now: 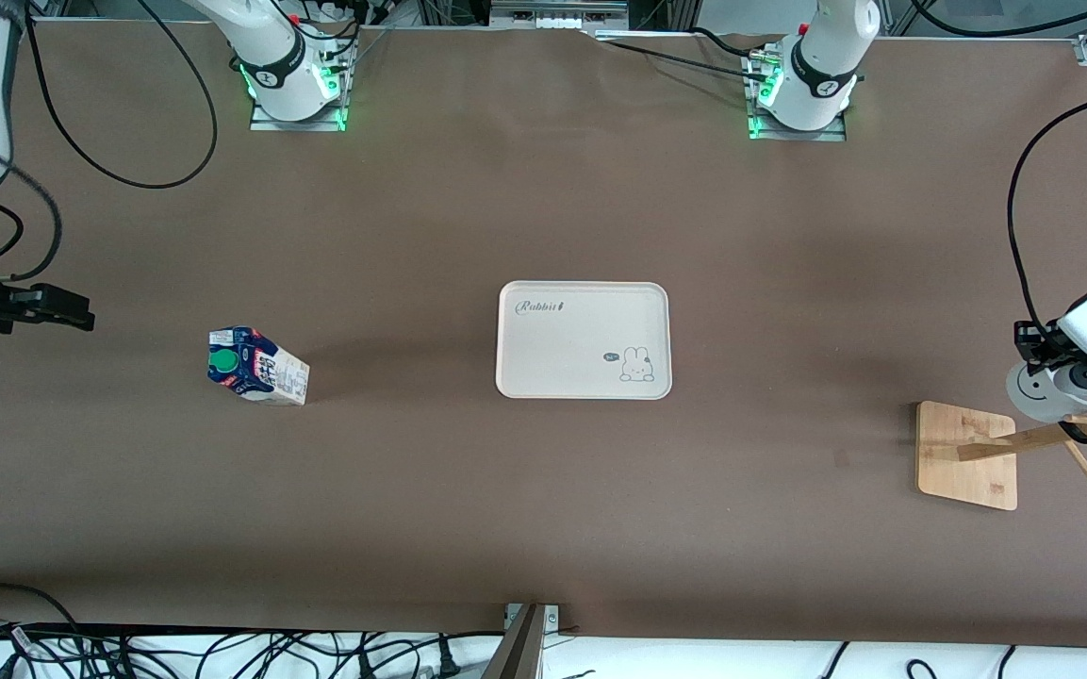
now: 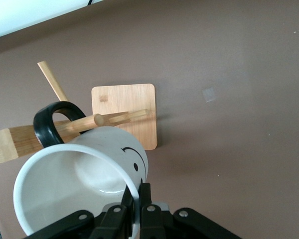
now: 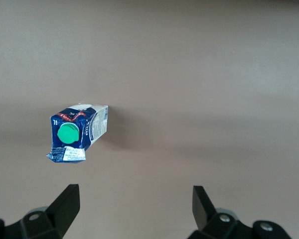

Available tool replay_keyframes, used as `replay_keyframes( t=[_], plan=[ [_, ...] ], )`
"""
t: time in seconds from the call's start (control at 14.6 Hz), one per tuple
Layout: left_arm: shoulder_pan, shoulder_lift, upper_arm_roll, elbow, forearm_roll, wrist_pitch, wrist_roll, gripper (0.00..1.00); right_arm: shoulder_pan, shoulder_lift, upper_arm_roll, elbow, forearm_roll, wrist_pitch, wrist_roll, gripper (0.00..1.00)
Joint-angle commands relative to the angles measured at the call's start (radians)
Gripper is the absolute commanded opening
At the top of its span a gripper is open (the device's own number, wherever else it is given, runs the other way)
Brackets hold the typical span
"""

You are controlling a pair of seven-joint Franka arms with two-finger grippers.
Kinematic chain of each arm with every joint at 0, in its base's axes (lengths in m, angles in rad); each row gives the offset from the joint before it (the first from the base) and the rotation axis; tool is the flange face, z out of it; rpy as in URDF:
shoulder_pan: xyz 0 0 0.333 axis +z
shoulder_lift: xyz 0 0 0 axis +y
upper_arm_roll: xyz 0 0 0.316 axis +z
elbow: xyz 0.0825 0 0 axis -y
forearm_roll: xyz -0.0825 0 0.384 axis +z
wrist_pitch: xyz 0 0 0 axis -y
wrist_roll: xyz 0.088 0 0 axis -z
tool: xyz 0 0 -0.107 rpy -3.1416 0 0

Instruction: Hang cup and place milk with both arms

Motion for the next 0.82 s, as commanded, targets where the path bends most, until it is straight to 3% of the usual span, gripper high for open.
replay_keyframes(
  t=[0.0,0.14,0.34,0.48,0.75],
  plan=[
    [0.001,0.008,-0.001,0.021,0.007,-0.010,0.022,1.00,-0.144,-0.056,0.152,-0.013,-0.072,-0.014,0.006,1.00],
    [-0.002,0.000,-0.003,0.028,-0.019,-0.025,0.010,1.00,-0.169,-0.080,0.183,-0.044,-0.069,-0.012,0.081,1.00],
    [-0.018,-0.026,-0.012,0.029,-0.045,-0.063,0.005,1.00,-0.237,-0.105,0.295,-0.053,-0.022,-0.001,0.204,1.00],
    [-0.042,-0.070,-0.010,0.019,-0.097,-0.100,-0.008,1.00,-0.240,-0.105,0.301,-0.056,0.030,0.002,0.206,1.00],
    [-0.053,-0.245,-0.013,-0.089,-0.158,-0.189,-0.073,1.00,-0.226,-0.104,0.312,-0.059,0.035,0.009,0.215,1.00]
  ],
)
